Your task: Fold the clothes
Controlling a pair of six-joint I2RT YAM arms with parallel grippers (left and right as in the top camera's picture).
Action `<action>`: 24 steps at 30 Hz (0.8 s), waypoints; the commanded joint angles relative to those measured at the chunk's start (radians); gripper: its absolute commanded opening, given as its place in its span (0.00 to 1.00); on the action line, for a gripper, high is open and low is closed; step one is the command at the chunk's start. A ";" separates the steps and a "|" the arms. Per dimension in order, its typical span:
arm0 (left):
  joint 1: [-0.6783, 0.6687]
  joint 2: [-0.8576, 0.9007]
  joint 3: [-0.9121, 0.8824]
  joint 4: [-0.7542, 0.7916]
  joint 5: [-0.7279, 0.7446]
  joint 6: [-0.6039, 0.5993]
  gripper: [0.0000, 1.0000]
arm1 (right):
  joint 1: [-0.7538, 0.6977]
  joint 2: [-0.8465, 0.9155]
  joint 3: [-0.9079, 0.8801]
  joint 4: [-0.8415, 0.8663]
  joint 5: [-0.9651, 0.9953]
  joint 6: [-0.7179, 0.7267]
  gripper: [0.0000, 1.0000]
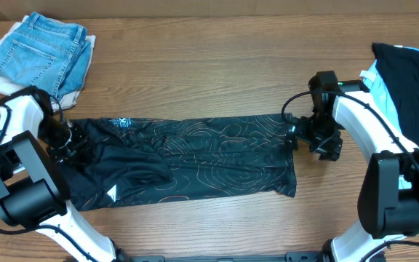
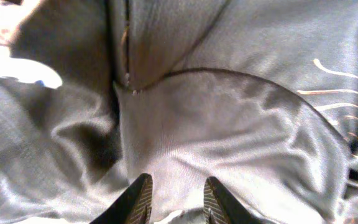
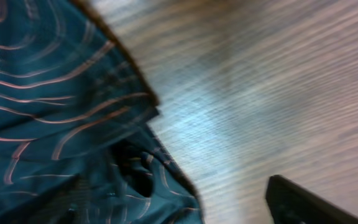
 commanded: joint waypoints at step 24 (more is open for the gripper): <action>-0.230 0.009 0.232 -0.178 0.107 0.103 1.00 | -0.258 0.009 -0.099 0.167 -0.560 -0.480 1.00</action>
